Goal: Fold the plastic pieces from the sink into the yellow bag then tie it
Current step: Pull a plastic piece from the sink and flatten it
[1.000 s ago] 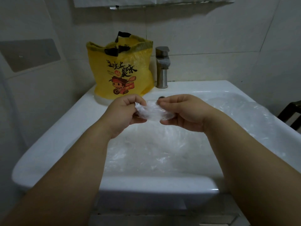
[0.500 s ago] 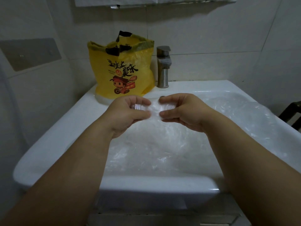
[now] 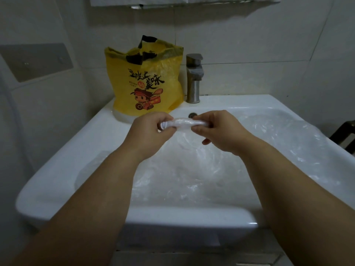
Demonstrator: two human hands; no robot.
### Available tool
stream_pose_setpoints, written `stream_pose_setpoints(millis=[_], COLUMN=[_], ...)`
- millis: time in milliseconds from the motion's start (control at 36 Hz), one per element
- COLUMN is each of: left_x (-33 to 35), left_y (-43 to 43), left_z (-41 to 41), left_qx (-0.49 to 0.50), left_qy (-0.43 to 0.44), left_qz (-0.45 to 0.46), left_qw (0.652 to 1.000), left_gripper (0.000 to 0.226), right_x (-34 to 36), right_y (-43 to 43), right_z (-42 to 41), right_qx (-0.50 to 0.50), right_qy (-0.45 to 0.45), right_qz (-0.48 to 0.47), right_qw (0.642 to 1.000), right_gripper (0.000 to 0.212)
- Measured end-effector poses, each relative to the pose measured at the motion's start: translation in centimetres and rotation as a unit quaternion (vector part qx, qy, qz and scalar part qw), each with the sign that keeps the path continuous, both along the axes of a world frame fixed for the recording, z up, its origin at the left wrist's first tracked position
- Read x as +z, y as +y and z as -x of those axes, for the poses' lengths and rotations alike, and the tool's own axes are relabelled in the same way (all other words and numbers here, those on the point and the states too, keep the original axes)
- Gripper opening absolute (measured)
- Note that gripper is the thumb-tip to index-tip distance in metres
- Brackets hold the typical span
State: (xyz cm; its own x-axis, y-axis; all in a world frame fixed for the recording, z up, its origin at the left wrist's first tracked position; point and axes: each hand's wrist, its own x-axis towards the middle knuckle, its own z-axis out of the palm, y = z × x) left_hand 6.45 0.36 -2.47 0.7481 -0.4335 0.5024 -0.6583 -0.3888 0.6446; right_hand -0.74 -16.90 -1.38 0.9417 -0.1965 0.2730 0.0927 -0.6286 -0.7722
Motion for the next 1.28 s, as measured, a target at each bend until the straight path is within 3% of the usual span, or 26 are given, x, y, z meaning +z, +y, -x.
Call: stream_pose_setpoints(millis=[83, 194, 278, 417, 500, 528, 583, 611, 639, 722, 917, 1028, 1167, 1278], left_x=[0.1, 0.8, 1.2, 1.6, 1.8, 1.8, 1.8, 1.7, 1.4, 0.7, 1.2, 1.2, 1.0, 1.2], left_y=[0.1, 0.0, 0.0, 0.1, -0.1, -0.2, -0.4, -0.6, -0.8, -2.0, -1.8, -1.6, -0.8, -0.4], left_z=[0.0, 0.4, 0.5, -0.3, -0.2, -0.4, -0.2, 0.2, 0.6, 2.2, 1.6, 1.2, 0.6, 0.4], left_qx=[-0.029, -0.078, -0.105, -0.1, -0.117, -0.137, -0.181, -0.197, -0.211, -0.209, -0.146, -0.041, 0.022, -0.014], left_qy=[0.037, 0.163, 0.244, 0.282, 0.311, 0.326, 0.38, 0.403, 0.408, 0.387, 0.359, 0.301, 0.201, 0.237], left_qz=[0.012, 0.077, 0.173, 0.27, 0.345, 0.368, 0.364, 0.325, 0.265, 0.128, 0.182, 0.236, 0.251, 0.253], left_qw=[0.999, 0.981, 0.949, 0.915, 0.878, 0.86, 0.831, 0.832, 0.848, 0.889, 0.904, 0.923, 0.947, 0.938], left_gripper=[0.003, 0.005, 0.008, 0.008, 0.008, 0.015, 0.055, 0.07, 0.071, 0.054, 0.042, 0.032, 0.021, 0.015], right_x=[0.1, 0.2, 0.6, 1.0, 1.3, 1.2, 1.2, 1.1, 1.0, 0.6, 0.8, 1.0, 1.1, 1.1], right_y=[-0.3, -0.5, -0.3, 0.1, 0.6, 0.8, 1.5, 1.9, 2.3, 3.3, 2.5, 1.6, 1.3, 1.0], right_z=[0.1, 0.1, 0.6, 0.9, 1.1, 1.1, 1.0, 1.0, 1.0, 0.9, 0.9, 0.9, 0.8, 0.5], right_qx=[-0.012, -0.008, 0.02, 0.072, 0.109, 0.119, 0.135, 0.143, 0.153, 0.162, 0.17, 0.145, 0.119, 0.08], right_qy=[-0.022, -0.012, 0.014, 0.029, 0.048, 0.051, 0.051, 0.053, 0.057, 0.071, 0.142, 0.165, 0.145, 0.09], right_qz=[0.057, 0.089, 0.015, -0.097, -0.17, -0.193, -0.225, -0.236, -0.242, -0.217, -0.204, -0.216, -0.241, -0.27], right_qw=[0.998, 0.996, 1.0, 0.992, 0.978, 0.973, 0.964, 0.96, 0.956, 0.96, 0.954, 0.951, 0.952, 0.955], right_gripper=[0.025, 0.032, 0.021, 0.02, 0.02, 0.02, 0.021, 0.023, 0.024, 0.028, 0.026, 0.026, 0.022, 0.017])
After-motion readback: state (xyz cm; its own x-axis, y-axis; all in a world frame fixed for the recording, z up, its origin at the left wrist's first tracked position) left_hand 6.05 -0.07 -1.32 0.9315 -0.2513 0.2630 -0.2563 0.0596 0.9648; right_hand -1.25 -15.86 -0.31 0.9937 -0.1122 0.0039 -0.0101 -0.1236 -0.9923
